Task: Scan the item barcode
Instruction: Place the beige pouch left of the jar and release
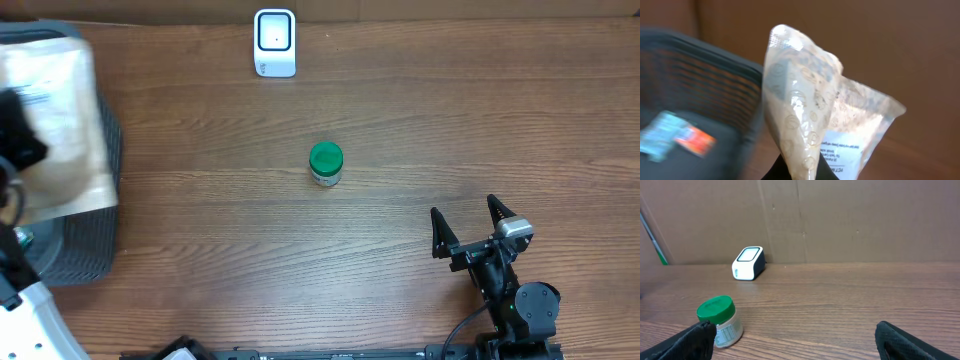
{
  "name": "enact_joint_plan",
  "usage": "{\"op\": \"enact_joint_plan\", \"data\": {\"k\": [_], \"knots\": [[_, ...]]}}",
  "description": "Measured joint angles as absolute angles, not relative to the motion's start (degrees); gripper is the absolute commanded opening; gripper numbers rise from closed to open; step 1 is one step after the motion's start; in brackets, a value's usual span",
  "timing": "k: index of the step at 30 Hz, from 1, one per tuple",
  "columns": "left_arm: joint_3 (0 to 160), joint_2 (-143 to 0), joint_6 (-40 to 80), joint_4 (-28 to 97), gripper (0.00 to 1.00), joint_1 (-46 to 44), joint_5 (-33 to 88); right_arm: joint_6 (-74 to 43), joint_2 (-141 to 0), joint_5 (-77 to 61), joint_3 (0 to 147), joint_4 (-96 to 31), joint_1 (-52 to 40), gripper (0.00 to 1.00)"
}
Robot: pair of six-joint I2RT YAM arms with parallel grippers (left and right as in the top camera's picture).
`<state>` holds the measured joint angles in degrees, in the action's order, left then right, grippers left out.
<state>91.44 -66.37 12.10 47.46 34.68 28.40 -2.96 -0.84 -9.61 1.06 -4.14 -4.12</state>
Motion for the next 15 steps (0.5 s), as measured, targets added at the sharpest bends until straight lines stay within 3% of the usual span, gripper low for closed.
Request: {"op": "enact_joint_plan", "data": {"k": [7,15], "knots": [[90.50,-69.89,17.10,54.76,0.04,14.00,20.25,-2.98,-0.84,-9.61,1.06,-4.14,-4.12,1.00],[81.47,-81.95,33.10,52.95,0.04,0.78,9.21,-2.96,-0.84,-9.61,1.06,-4.12,-4.12,1.00]]}}
